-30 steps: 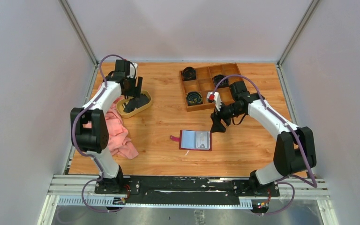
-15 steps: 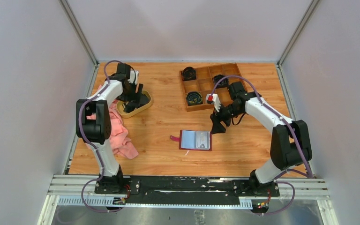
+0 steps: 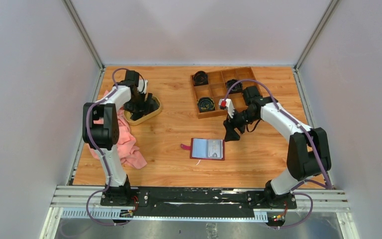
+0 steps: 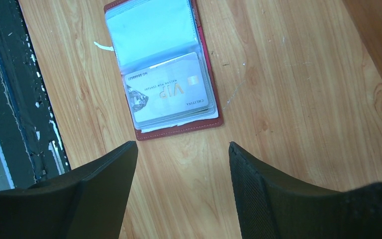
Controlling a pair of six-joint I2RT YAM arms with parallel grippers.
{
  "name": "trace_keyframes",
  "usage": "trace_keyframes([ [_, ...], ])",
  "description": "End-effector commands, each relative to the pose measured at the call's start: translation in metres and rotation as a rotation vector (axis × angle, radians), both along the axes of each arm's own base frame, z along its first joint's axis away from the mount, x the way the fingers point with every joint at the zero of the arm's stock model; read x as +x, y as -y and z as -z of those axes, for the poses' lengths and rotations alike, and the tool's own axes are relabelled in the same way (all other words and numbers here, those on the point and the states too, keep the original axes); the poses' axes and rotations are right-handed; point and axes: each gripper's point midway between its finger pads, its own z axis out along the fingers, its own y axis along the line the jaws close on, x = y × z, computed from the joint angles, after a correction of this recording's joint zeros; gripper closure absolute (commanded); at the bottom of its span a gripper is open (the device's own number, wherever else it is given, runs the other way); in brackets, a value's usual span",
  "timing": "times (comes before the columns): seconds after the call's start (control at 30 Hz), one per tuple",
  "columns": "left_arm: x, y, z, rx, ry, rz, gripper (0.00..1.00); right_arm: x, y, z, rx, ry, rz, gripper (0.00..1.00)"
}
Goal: Put the credit cards into the card holder
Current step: Pick up the credit card from the storage box.
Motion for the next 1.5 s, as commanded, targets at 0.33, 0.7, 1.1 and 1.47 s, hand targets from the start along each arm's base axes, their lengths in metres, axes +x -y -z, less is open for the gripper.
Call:
trace_keyframes([
  [0.33,-0.023,-0.001,0.027,-0.012,-0.118,-0.044,0.44,0.001,0.006,-0.014,0.030,0.009,0.008,0.29],
  [0.7,-0.009,0.011,-0.002,-0.088,-0.029,-0.063,0.64,0.002,0.009,-0.016,0.038,0.012,0.017,0.30],
  [1.1,-0.028,-0.020,-0.005,-0.041,0.014,-0.184,0.31,0.001,0.009,-0.018,0.051,0.007,0.012,0.30],
  [1.47,-0.031,-0.027,0.020,-0.050,-0.053,-0.252,0.27,0.000,0.011,-0.020,0.062,0.007,0.014,0.30],
])
